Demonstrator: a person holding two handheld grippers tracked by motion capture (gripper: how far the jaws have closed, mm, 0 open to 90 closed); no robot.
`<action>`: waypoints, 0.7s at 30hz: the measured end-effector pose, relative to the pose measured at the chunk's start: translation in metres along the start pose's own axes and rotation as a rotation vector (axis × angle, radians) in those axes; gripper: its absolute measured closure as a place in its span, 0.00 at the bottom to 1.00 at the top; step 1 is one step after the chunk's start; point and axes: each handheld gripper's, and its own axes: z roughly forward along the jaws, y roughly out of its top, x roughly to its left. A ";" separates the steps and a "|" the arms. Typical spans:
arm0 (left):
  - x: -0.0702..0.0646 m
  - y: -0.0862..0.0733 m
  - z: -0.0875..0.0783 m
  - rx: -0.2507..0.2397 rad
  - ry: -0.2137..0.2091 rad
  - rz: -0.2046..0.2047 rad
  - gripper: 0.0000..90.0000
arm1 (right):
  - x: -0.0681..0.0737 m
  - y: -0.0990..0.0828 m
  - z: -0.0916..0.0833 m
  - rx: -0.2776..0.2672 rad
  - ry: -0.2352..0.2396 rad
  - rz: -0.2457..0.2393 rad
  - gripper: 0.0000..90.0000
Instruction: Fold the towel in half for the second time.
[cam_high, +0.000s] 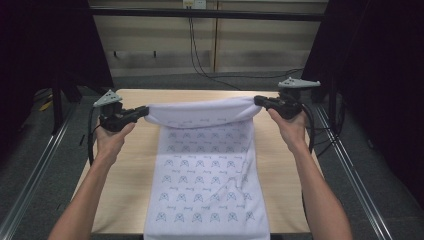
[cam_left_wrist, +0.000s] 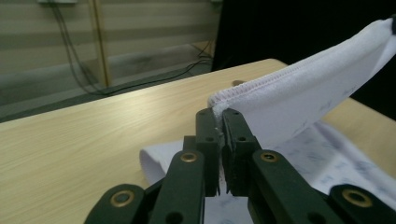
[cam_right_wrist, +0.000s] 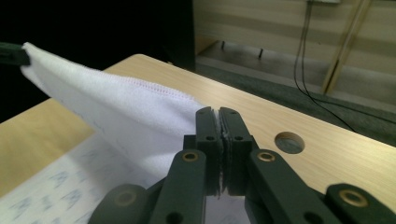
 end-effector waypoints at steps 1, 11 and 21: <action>-0.004 0.002 -0.006 -0.020 -0.009 0.006 0.96 | 0.004 -0.002 -0.009 -0.012 0.012 -0.005 0.97; -0.045 0.011 -0.055 -0.020 -0.113 0.061 0.96 | 0.033 -0.005 -0.082 -0.073 0.113 -0.029 0.97; -0.066 -0.029 -0.077 0.067 -0.196 0.055 0.96 | 0.059 -0.041 -0.118 -0.021 0.193 -0.043 0.97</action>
